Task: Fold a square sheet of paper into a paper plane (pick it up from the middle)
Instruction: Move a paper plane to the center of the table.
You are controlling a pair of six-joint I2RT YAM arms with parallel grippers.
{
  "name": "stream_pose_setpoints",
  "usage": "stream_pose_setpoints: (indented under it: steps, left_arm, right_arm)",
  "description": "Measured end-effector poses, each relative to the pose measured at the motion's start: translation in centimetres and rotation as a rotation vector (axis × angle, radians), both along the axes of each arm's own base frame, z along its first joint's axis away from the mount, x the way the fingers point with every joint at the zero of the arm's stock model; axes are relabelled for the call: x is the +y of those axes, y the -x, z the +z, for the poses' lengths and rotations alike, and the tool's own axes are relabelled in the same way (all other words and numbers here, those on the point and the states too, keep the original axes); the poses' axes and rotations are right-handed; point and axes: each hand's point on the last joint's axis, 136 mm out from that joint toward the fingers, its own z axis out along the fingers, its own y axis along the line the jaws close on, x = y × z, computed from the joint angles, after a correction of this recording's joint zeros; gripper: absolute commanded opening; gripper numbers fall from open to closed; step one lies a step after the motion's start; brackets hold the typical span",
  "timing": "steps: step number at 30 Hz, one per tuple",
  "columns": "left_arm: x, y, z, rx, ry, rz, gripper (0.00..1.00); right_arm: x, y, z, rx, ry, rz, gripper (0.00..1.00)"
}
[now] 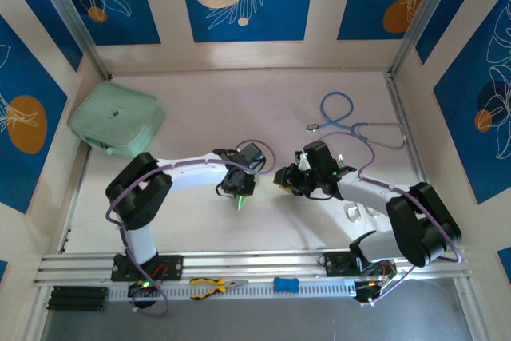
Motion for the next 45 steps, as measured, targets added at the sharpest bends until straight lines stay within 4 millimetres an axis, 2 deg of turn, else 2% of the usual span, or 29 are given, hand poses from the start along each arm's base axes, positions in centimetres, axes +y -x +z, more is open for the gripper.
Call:
stream_pose_setpoints:
  steps: [2,4,17,26,34,42,45]
  left_arm:
    - [0.0,0.0,0.0,0.002,0.003,0.017,0.3]
    - [-0.1,-0.1,0.0,0.003,0.005,0.043,0.37]
    - [-0.7,-0.8,0.0,-0.01,-0.061,0.163,0.39]
    - [-0.7,-0.9,0.3,-0.011,-0.088,0.195,0.4]
    - [-0.7,-1.5,1.7,-0.039,-0.086,0.215,0.43]
    - [-0.6,-1.7,4.3,-0.08,-0.044,0.229,0.43]
    - [-0.5,-1.9,6.3,-0.123,-0.015,0.231,0.43]
  right_arm:
    - [0.0,0.0,0.0,0.0,0.0,0.0,0.36]
    - [0.0,0.1,0.0,-0.001,-0.001,0.001,0.36]
    - [-1.1,1.6,0.1,-0.015,-0.012,0.017,0.36]
    - [-2.0,1.3,1.2,-0.055,-0.027,0.0,0.37]
    - [-2.5,1.7,2.1,-0.074,-0.027,-0.005,0.37]
    - [-4.0,1.7,2.9,-0.096,-0.009,-0.035,0.38]
    - [-5.2,1.6,3.2,-0.115,0.025,-0.058,0.46]
